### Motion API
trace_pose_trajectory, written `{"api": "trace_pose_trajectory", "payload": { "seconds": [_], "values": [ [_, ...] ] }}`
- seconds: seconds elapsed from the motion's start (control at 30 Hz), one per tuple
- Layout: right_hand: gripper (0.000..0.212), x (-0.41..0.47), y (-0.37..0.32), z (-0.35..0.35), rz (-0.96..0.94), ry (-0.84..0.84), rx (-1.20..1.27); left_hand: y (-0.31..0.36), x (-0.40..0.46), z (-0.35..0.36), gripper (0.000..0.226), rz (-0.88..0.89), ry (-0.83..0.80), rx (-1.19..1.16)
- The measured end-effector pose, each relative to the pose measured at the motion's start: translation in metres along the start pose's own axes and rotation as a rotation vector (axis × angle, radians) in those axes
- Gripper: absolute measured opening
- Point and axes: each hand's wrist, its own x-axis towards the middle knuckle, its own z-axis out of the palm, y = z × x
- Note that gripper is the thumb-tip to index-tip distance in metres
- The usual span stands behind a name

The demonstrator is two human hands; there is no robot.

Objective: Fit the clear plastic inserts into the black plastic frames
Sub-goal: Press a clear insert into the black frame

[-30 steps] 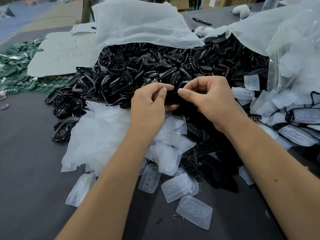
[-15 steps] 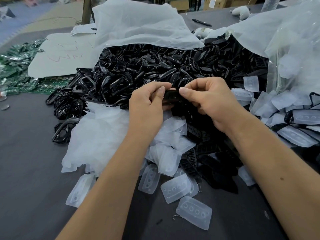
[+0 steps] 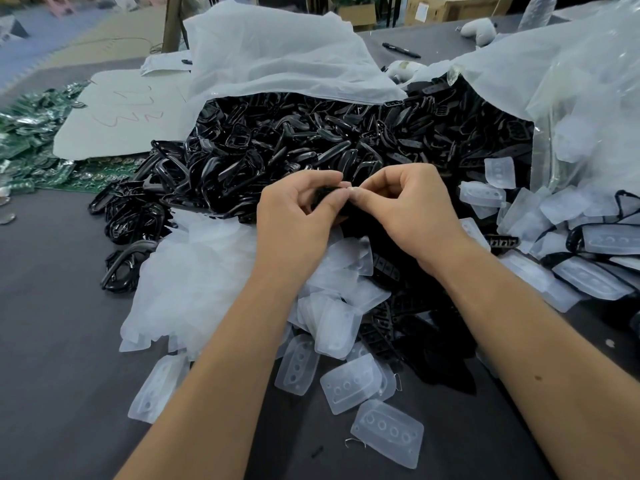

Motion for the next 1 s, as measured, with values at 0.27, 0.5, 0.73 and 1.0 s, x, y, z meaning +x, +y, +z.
{"api": "trace_pose_trajectory", "payload": {
  "seconds": [0.27, 0.5, 0.73, 1.0],
  "values": [
    [0.017, -0.003, -0.005, 0.003, -0.084, 0.027, -0.117, 0.0, -0.001, -0.002, 0.023, -0.045, -0.001, -0.058],
    [0.027, -0.004, -0.004, 0.003, -0.121, 0.077, -0.131, 0.005, -0.002, -0.002, 0.023, -0.095, 0.024, -0.114],
    [0.011, -0.001, -0.003, -0.005, -0.056, -0.115, 0.028, 0.007, -0.003, -0.003, 0.021, -0.087, 0.029, -0.131],
    [0.013, 0.004, -0.005, -0.01, -0.079, -0.132, 0.068, 0.004, -0.002, 0.0, 0.011, -0.06, 0.021, -0.092]
  ]
}}
